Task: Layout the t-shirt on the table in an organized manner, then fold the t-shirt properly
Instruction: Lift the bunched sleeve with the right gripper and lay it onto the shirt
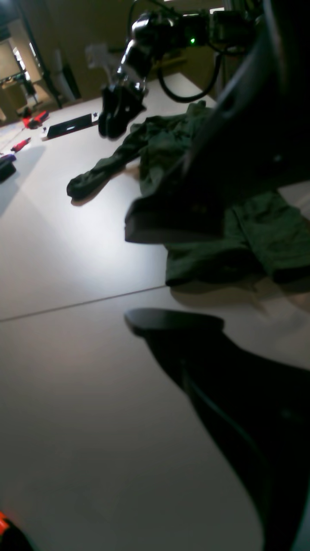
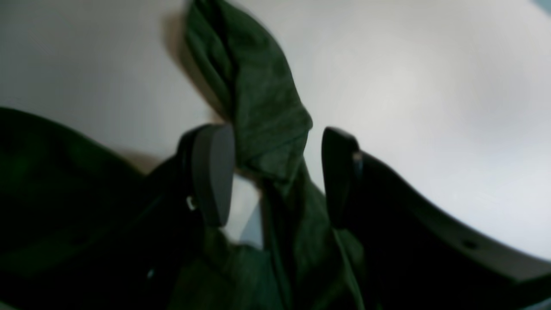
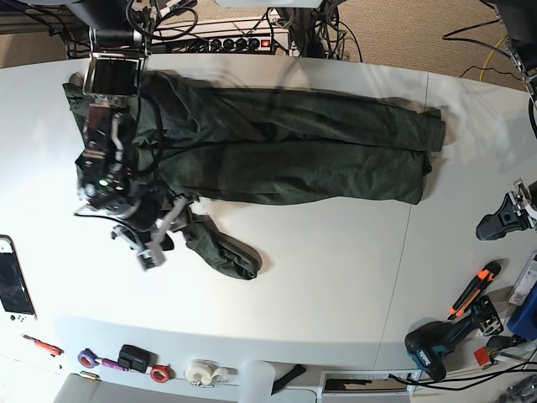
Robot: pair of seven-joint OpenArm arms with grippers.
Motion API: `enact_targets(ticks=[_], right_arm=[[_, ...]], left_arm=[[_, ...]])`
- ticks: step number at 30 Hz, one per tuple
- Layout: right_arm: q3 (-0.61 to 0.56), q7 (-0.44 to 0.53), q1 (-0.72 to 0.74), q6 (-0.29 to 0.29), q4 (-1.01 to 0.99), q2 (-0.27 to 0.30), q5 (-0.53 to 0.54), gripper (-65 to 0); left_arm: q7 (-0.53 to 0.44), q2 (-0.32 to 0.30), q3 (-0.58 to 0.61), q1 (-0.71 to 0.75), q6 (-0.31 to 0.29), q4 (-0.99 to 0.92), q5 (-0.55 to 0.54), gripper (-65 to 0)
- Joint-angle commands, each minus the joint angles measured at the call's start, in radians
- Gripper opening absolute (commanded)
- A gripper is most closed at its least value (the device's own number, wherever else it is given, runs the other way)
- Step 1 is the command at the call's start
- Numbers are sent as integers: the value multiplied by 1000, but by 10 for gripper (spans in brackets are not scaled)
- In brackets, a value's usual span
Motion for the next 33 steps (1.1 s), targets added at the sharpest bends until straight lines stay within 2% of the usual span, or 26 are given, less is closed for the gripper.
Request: enact_targets(ticks=[1, 3, 8, 12, 19, 22, 28, 33], right_arm=[[-17, 32, 36, -10, -13, 8, -2, -328], [-47, 49, 63, -27, -82, 8, -23, -328], [-57, 70, 139, -27, -254, 8, -24, -328], [-57, 71, 169, -27, -297, 8, -23, -343], [-57, 76, 174, -24, -280, 8, -16, -580], [-57, 84, 174, -24, -280, 8, -16, -648], [-57, 76, 171, -14, -259, 8, -16, -650], [-57, -26, 127, -10, -65, 8, -15, -650]], left_arm=[[-12, -30, -6, -22, -5, 14, -27, -390], [-11, -30, -6, -22, -5, 14, -27, -390], [-11, -30, -6, -22, -5, 14, -27, -390], [-11, -30, -6, -22, -5, 14, -27, -390], [-13, -30, -6, -22, -5, 14, -27, -390], [-15, -30, -6, -22, -5, 14, -27, -390], [-15, -30, -6, -22, -5, 14, -27, -390], [-15, -30, -6, -22, -5, 14, -27, -390]])
